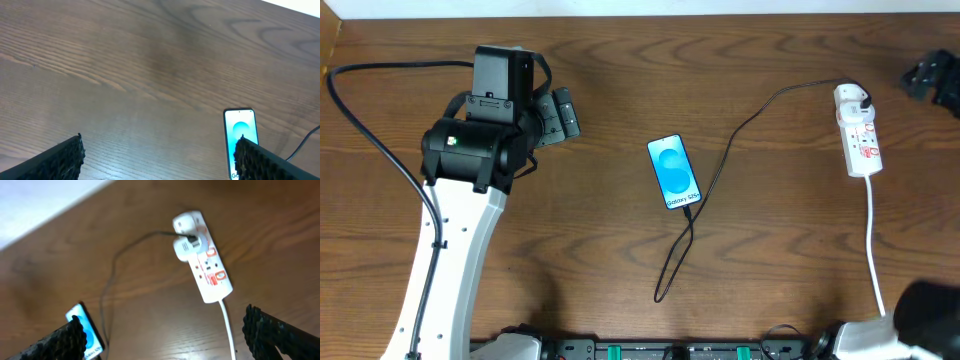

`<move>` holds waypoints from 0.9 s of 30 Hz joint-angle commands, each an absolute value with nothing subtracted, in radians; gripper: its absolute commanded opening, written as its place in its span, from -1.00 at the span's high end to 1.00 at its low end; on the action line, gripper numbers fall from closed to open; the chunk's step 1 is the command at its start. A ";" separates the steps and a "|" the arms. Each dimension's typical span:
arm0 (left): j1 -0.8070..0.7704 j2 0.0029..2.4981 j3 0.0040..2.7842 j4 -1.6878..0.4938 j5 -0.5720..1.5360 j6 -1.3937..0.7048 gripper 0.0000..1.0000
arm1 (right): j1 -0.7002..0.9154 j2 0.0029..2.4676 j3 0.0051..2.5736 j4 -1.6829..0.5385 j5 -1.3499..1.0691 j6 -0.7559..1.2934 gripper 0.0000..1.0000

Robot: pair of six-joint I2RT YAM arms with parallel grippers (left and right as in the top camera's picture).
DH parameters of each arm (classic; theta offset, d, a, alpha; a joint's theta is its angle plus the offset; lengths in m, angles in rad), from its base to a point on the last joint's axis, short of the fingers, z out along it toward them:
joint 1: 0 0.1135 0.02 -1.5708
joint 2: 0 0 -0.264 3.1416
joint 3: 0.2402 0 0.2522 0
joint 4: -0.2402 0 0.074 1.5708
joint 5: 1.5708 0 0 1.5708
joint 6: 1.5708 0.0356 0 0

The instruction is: Plug charger to phone and switch on socket

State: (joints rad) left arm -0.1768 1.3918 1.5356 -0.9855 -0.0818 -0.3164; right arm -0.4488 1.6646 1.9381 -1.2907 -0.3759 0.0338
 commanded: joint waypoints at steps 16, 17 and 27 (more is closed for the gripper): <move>-0.178 1.391 1.547 -0.987 -0.095 -0.307 -0.90 | -0.451 1.464 1.950 -1.298 -0.372 0.048 -0.99; -0.178 1.391 1.547 -0.987 -0.095 -0.307 -0.90 | -0.451 1.464 1.950 -1.298 -0.372 0.048 -0.99; -0.178 1.391 1.547 -0.987 -0.095 -0.307 -0.90 | -0.451 1.464 1.950 -1.299 -0.372 0.048 -0.98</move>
State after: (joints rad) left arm -0.1768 1.3922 1.5356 -0.9855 -0.0818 -0.3164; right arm -0.4488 1.4700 1.9419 -1.2972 -0.3759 0.0391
